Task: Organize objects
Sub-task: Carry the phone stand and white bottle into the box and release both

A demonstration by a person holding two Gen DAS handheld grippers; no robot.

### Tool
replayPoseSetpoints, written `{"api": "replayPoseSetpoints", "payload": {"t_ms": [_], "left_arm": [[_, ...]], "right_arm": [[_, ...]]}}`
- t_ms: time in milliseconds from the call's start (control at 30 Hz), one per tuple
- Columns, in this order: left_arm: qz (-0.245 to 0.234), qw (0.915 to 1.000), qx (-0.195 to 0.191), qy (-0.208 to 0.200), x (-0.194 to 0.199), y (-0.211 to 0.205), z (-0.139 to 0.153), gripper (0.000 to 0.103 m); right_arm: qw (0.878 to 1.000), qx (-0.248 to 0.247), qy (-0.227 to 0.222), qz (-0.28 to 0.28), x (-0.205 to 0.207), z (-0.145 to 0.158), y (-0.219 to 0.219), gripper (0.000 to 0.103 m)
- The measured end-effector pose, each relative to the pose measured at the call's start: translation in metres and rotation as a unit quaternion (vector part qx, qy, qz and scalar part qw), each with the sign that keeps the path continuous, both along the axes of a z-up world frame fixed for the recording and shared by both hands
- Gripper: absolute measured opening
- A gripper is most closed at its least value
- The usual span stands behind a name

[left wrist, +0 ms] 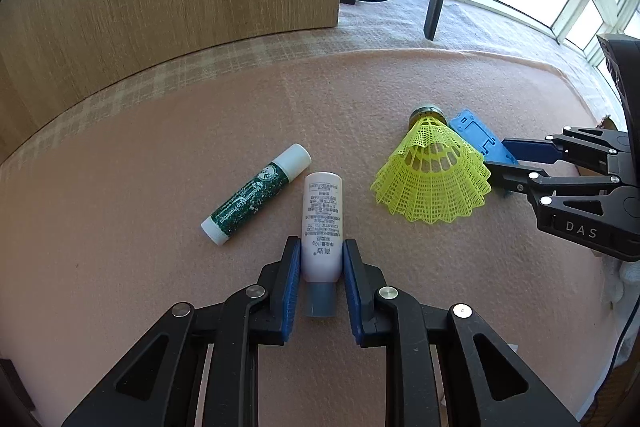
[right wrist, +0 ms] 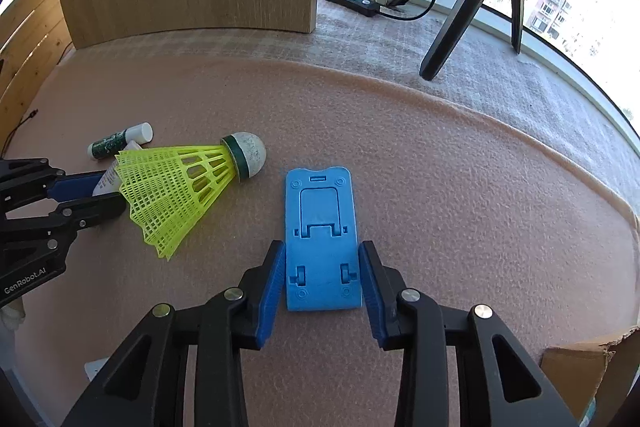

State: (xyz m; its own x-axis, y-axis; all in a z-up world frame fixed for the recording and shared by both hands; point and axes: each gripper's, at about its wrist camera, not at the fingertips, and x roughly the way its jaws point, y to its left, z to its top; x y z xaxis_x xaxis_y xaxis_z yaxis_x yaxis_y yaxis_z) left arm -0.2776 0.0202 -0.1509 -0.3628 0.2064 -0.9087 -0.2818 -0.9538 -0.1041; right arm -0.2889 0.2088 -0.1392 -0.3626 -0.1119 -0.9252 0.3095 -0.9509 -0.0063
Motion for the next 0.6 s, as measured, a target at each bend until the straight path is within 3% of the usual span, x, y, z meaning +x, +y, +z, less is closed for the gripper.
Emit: {"api": "replayPoseSetpoints", "payload": {"t_ms": [433,600], "left_arm": [[0.048,0.9979,0.042,-0.002,0.09,-0.034,0.0,0.022],[0.072,0.9938,0.083,-0.017,0.124,-0.043,0.0,0.022]], "right_arm": [[0.999,-0.032,0.006,-0.015,0.08,0.002,0.02,0.033],[0.995,-0.087,0.0,-0.054,0.114,0.004,0.039,0.033]]}}
